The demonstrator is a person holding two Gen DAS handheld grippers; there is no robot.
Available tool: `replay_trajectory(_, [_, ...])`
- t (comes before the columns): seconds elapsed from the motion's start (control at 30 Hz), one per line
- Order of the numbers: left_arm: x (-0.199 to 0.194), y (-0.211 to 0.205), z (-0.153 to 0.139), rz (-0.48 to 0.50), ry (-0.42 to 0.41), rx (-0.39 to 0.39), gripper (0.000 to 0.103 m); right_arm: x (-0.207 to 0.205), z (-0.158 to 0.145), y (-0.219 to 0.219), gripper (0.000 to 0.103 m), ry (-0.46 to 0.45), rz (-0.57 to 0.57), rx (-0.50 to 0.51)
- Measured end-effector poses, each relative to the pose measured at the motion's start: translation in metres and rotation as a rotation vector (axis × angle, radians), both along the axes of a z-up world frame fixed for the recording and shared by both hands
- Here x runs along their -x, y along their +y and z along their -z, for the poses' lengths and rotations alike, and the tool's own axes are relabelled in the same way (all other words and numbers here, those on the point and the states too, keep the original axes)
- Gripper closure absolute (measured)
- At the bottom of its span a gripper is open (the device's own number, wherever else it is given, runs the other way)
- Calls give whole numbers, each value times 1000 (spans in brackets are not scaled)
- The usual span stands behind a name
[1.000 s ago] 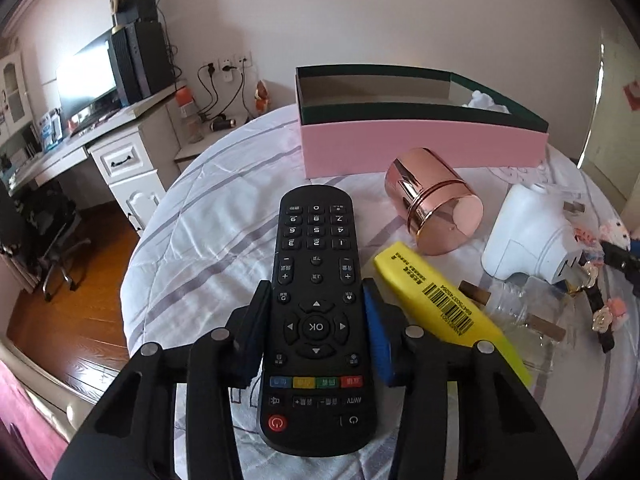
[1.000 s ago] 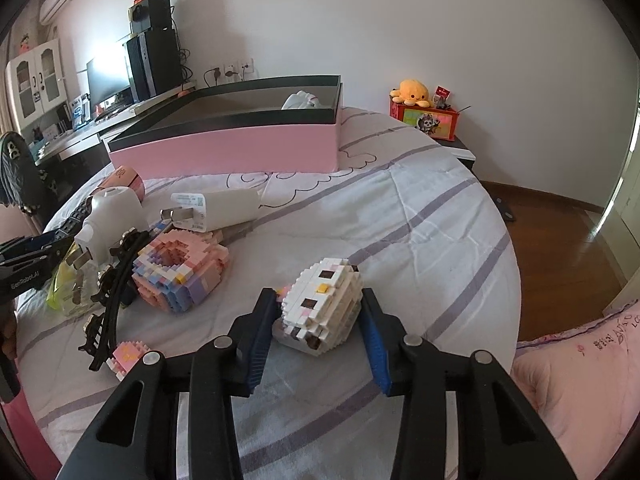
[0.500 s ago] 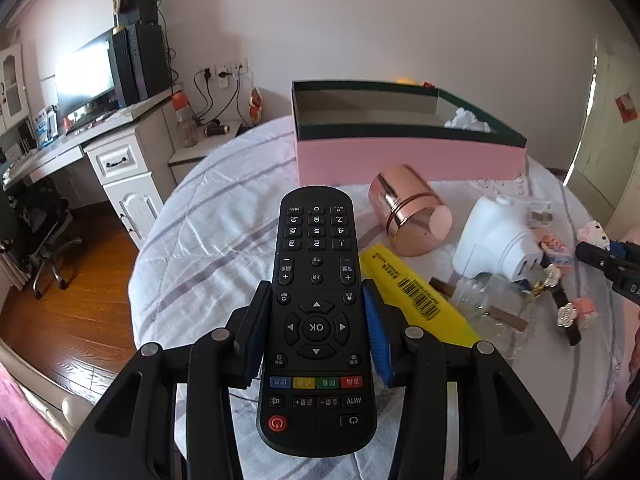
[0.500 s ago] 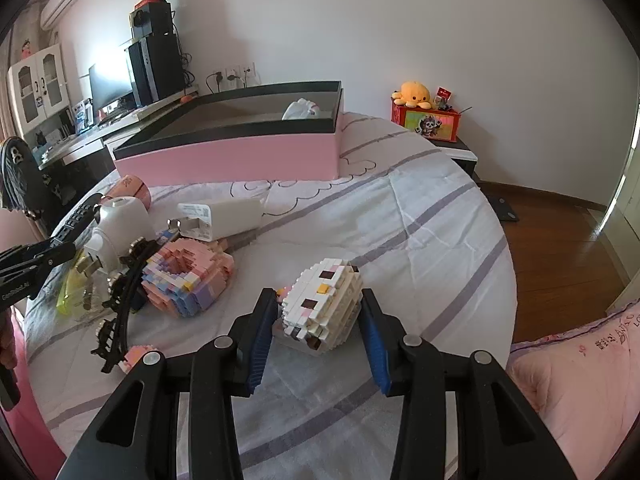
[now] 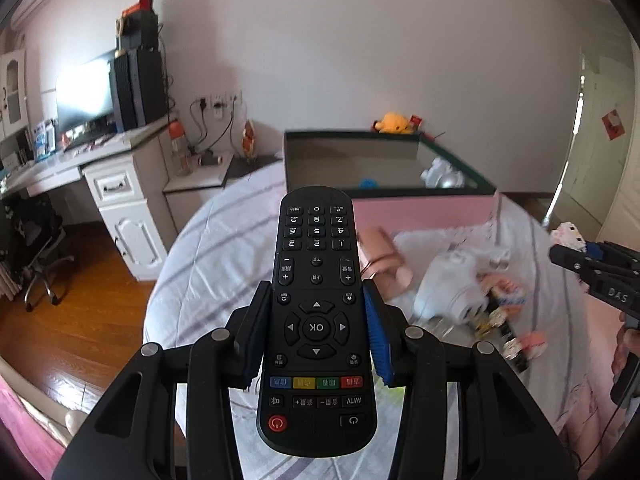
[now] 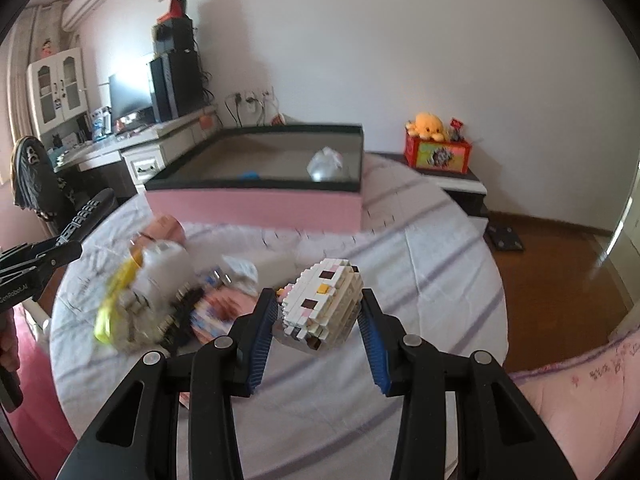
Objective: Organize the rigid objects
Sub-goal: 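Lower the remote and block figure into the pink box and open both tools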
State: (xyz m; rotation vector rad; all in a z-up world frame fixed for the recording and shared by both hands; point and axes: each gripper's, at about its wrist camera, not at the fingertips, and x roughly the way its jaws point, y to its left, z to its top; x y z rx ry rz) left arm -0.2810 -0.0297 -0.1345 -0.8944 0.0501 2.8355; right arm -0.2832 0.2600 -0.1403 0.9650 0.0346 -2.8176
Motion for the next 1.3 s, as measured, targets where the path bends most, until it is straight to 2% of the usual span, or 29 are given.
replay_trajectory(0.37, [3, 21, -61, 37, 150, -6, 59, 14, -57, -24, 61, 125, -70, -13])
replay_trajectory(0.53, [16, 34, -83, 52, 203, 9, 59, 27, -78, -31, 61, 173, -90, -22])
replay_trajectory(0.73, [48, 46, -95, 73, 226, 31, 59, 52, -93, -39, 61, 205, -113, -43])
replay_trajectory(0.9, [88, 51, -95, 68, 212, 44, 59, 82, -95, -44, 61, 204, -136, -53])
replay_trajectory(1.03, [132, 53, -84, 68, 170, 55, 59, 119, -88, -46, 61, 175, -151, -56])
replay_trajectory(1.1, [152, 53, -76, 78, 139, 43, 59, 139, -80, -49, 61, 144, -161, -60])
replay_trajectory(1.3, [207, 60, -42, 75, 42, 89, 59, 192, -44, -62, 60, 39, -198, -64])
